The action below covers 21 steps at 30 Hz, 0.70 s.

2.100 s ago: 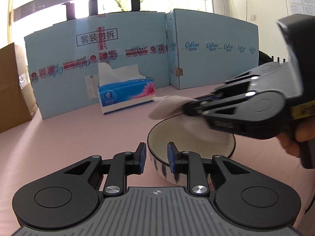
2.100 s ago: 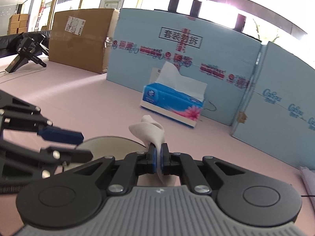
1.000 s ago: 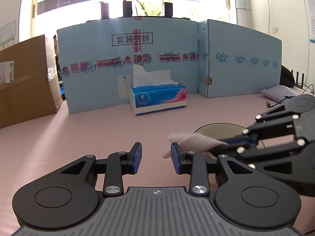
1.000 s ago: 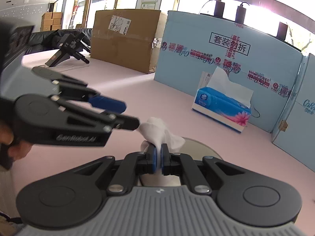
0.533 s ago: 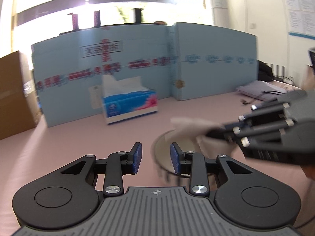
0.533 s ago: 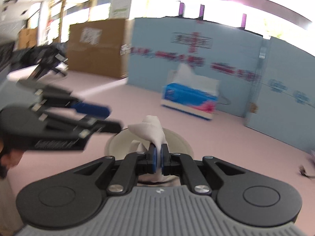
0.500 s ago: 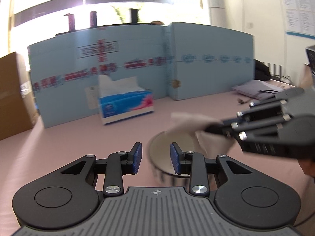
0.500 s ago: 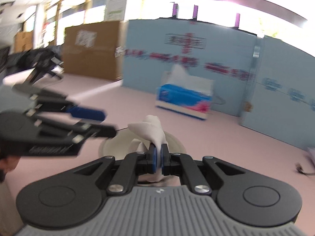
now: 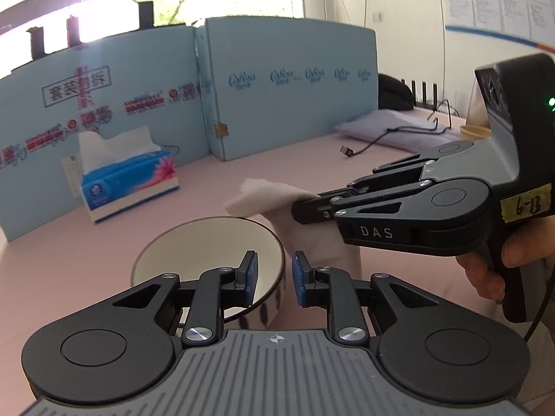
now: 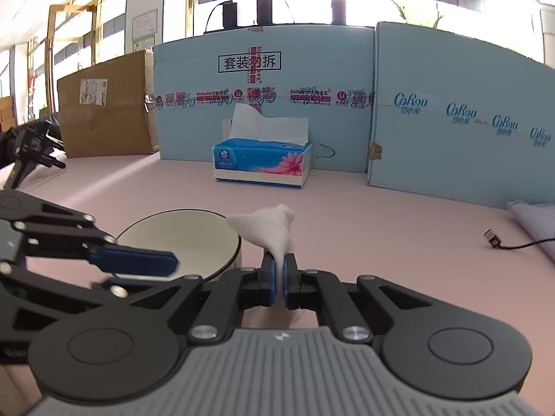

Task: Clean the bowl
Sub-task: 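Hold the cloth above the bowl with the right tool while the left tool holds the bowl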

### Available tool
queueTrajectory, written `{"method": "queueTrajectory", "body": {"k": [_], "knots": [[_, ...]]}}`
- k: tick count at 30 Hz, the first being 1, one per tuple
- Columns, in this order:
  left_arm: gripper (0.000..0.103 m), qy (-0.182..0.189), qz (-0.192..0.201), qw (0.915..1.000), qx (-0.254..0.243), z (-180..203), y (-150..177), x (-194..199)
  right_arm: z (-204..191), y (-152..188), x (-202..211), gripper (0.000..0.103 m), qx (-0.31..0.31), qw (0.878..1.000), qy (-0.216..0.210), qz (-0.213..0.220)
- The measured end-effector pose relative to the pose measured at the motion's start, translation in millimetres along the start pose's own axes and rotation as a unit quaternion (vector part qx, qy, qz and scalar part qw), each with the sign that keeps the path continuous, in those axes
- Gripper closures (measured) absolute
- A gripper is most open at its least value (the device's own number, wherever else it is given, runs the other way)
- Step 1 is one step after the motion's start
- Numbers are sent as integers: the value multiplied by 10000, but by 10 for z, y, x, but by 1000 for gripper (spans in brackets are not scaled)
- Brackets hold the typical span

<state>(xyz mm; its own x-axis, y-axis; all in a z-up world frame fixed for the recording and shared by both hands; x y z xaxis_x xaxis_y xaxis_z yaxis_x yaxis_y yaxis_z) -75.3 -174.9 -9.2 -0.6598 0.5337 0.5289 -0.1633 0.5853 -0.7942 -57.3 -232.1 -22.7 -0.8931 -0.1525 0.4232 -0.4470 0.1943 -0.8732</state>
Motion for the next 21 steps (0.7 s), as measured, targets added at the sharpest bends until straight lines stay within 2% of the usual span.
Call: {"method": "queueTrajectory", "body": {"k": [6, 11, 16, 21], "knots": [[86, -12, -194, 9998, -36, 2, 19, -120, 48, 31, 7, 99, -133, 9999, -66, -20], [90, 158, -202, 9997, 17, -26, 25, -119, 55, 50, -16, 99, -213, 9996, -167, -70], [91, 530, -50, 9976, 441, -179, 61, 14, 54, 34, -1, 99, -456, 9979, -446, -70], [93, 843, 196, 9915, 975, -379, 110, 204, -83, 7, 54, 99, -659, 9931, -964, -94]]}}
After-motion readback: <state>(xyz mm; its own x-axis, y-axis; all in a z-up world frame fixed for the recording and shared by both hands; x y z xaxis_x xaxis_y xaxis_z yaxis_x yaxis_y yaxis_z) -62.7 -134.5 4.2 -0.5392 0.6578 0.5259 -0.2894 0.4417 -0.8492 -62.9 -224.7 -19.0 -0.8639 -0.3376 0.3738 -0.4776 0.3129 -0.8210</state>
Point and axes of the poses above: each gripper's, at about its wrist camera, not at the fingertips, and x roughly against the way its jaws point, z to its right, y to its underside, the point moved 8 cm from there along -x, roughly the way its jaws point, and after that the axes turned 14 degrees about -x, right-handed, at the moved point
